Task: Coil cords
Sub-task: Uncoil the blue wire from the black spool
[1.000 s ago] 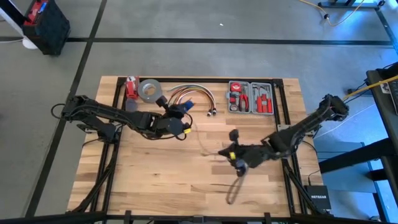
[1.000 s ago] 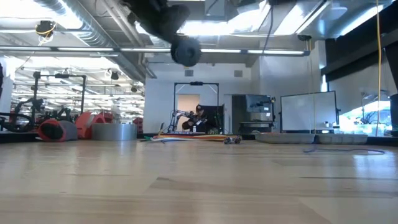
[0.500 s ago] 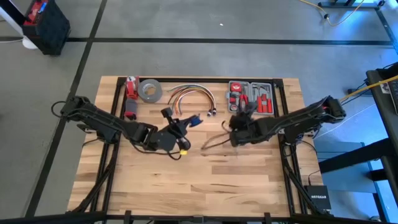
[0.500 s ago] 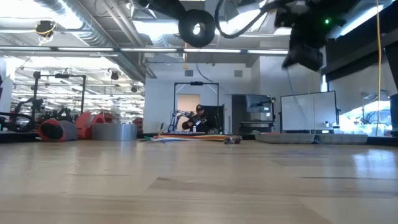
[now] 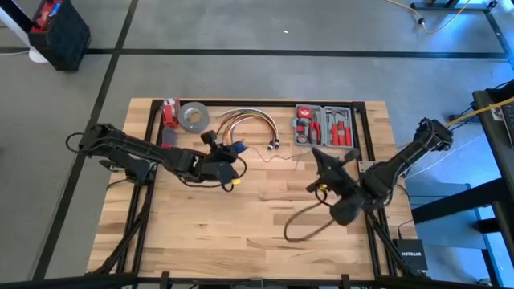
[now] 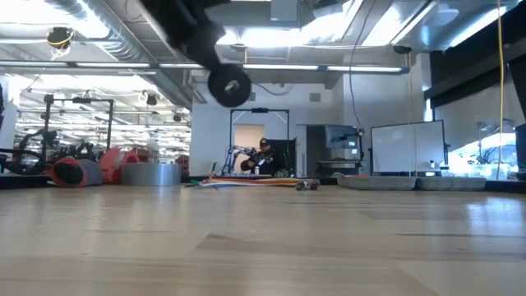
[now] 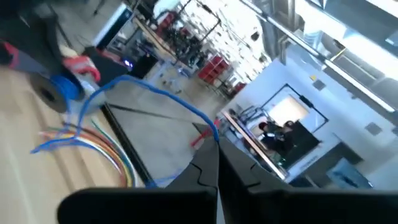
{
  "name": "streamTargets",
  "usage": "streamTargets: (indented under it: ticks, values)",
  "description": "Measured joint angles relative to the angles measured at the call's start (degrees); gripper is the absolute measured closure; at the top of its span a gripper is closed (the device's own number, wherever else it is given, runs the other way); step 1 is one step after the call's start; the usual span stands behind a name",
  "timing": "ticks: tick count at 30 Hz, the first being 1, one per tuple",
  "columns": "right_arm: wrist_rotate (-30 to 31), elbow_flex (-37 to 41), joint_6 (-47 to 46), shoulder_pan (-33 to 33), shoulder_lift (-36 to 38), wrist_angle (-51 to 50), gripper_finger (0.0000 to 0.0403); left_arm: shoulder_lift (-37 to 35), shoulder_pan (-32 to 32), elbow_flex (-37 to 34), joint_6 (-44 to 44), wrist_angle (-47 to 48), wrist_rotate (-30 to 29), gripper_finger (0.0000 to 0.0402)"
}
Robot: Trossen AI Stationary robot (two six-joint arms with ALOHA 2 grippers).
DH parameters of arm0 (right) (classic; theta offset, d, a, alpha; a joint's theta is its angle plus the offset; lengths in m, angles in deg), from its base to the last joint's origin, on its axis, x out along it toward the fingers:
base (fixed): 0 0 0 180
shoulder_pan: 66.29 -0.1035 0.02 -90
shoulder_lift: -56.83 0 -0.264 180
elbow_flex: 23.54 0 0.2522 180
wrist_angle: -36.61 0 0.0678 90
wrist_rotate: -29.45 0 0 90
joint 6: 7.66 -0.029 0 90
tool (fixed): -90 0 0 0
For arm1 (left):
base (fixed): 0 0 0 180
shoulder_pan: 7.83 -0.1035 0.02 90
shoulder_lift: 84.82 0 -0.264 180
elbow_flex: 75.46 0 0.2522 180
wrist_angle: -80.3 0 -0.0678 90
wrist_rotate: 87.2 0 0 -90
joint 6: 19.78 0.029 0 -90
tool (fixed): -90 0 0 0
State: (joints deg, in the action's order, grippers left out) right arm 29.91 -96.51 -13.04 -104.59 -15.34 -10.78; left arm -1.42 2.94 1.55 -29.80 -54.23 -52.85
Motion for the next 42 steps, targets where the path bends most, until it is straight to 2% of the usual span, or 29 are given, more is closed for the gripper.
streamTargets:
  ticks: [4, 6, 9, 13, 16, 20, 23, 28, 32, 37, 42]
  values:
    - [-1.0, -0.4, 6.6, -2.5, -0.5, 7.7, 0.0402, 0.0, -2.5, 0.0, -6.8, 5.7, 0.0, 0.04]
    - [-6.3, -0.5, 8.9, -3.2, -0.3, 9.7, 0.0402, 0.0, -3.8, -0.1, -11.0, 8.6, -0.1, 0.04]
    - [-20.4, -0.5, 12.6, -3.0, -0.4, 13.9, 0.0402, 0.0, -6.2, -0.1, -17.9, 11.4, -2.4, 0.04]
    - [-45.2, -0.5, 13.7, -0.2, -1.2, 16.7, 0.0402, 0.0, -7.6, -0.1, -23.7, 12.9, -6.5, 0.04]
    - [-53.4, -0.5, 9.8, 3.4, -2.8, 13.3, 0.0402, -0.4, -6.1, -0.1, -24.3, 11.5, -10.1, 0.04]
    - [-55.0, 0.1, 2.8, 9.2, -6.5, 3.7, 0.0396, -2.5, -2.4, -0.1, -19.1, 5.0, -11.1, 0.04]
    - [-52.5, 1.0, -3.4, 14.1, -8.9, -0.7, 0.0376, -4.2, 1.0, -0.1, -13.6, -0.5, -10.9, 0.04]
    - [-50.2, 1.1, -13.7, 21.4, -10.3, -12.3, 0.0312, -6.3, 5.6, -0.1, -8.9, -2.8, -5.4, 0.04]
    - [-54.1, 1.0, -16.9, 23.1, -9.4, -17.9, 0.026, -6.4, 6.5, -0.1, -7.0, -2.6, -5.0, 0.04]
    - [-57.0, 1.0, -16.6, 22.9, -7.6, -18.5, 0.0228, -6.0, 6.4, -0.1, -4.1, -2.6, -4.2, 0.04]
    - [-53.1, 1.0, -9.4, 23.0, -7.5, -8.2, 0.0225, -6.0, 6.4, -0.1, -3.5, -2.9, -2.5, 0.04]
